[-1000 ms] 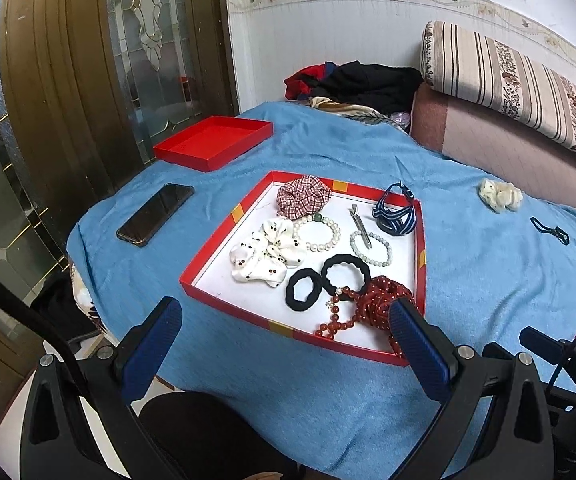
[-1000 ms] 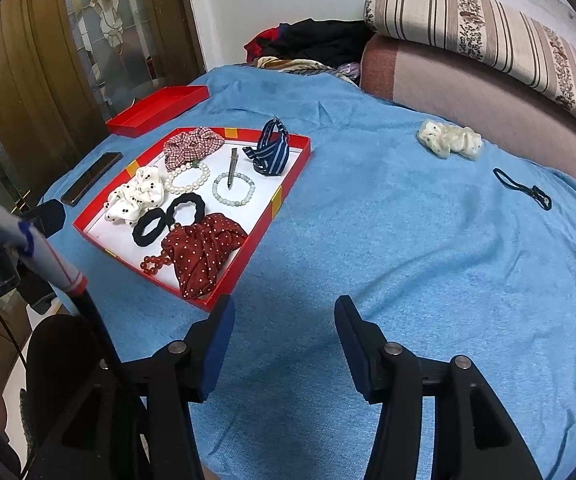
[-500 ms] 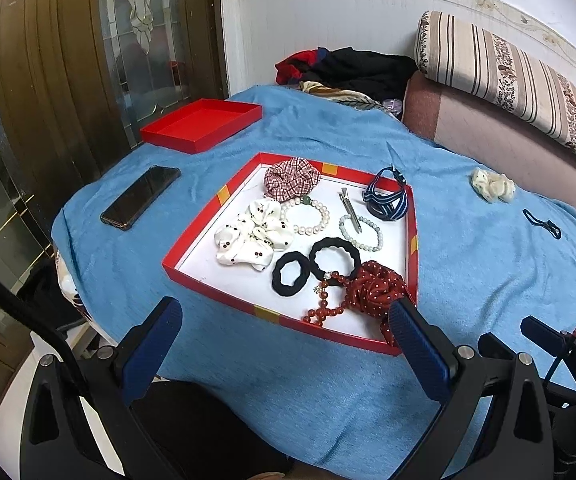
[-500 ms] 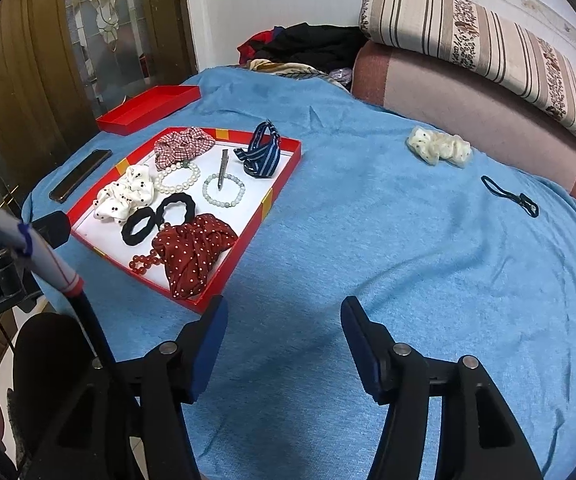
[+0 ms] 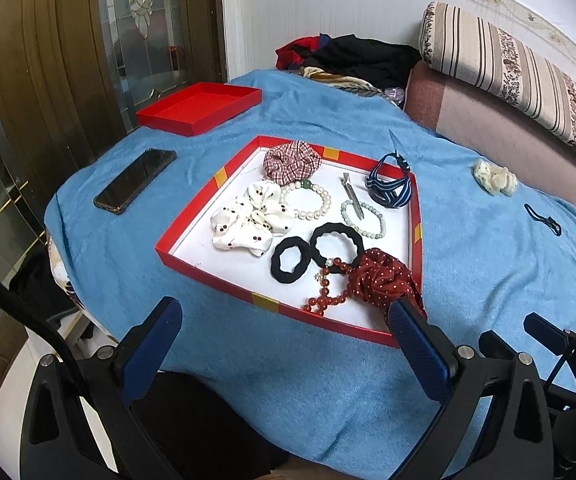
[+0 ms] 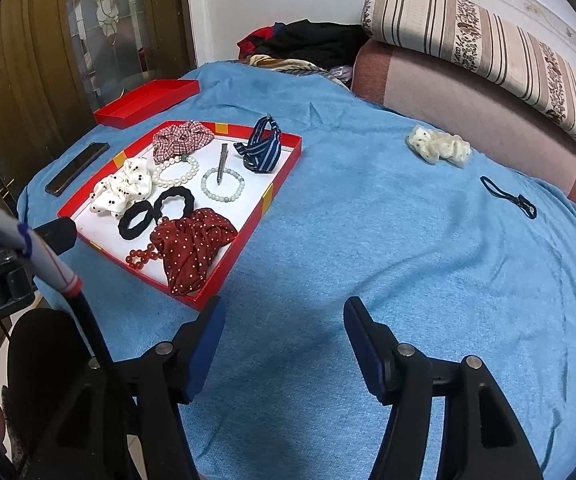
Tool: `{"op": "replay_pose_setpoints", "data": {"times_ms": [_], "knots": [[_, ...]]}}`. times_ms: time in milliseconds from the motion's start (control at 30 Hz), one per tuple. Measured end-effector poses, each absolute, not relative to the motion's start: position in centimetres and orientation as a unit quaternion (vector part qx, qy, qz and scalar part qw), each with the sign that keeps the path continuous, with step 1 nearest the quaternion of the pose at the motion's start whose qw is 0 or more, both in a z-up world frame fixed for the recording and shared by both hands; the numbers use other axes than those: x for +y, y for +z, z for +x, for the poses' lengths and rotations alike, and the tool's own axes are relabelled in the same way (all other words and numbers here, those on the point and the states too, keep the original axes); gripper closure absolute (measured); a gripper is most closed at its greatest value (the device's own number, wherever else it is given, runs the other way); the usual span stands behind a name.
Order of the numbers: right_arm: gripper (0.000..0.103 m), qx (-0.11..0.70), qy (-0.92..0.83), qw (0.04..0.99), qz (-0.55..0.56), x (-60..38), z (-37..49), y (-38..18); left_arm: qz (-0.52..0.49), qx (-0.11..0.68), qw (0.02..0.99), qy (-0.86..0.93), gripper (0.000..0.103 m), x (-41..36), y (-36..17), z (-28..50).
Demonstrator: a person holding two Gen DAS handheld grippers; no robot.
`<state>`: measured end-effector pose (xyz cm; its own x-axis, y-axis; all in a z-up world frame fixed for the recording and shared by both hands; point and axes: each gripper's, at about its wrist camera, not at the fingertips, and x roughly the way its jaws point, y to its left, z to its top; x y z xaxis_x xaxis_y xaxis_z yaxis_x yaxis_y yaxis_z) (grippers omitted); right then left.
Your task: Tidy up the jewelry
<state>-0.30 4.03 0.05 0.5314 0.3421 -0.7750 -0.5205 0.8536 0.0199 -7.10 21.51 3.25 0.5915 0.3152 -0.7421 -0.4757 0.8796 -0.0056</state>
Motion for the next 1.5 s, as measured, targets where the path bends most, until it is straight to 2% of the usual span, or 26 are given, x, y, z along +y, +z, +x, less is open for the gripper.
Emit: {"op": "replay_pose_setpoints", "data": {"times_ms": [433, 1100, 1500], "knots": [[0.035, 0.417, 0.248, 0.866, -0.118, 4.5, -0.5, -0.1, -0.111, 0.385, 0.889, 0.221, 0.001, 21.9, 3.1, -7.3], [0.033, 0.392, 0.243, 0.878, -0.130, 4.9, -1.2, 0.6, -0.096, 0.241, 0.922, 0.288, 0.000, 22.4, 8.8, -11.2], [0.032, 0.404, 0.261, 0.866, -0.133, 6.5, 0.7, 0.1, -0.112, 0.282, 0.892, 0.336, 0.000, 26.8, 8.3, -12.5]]}}
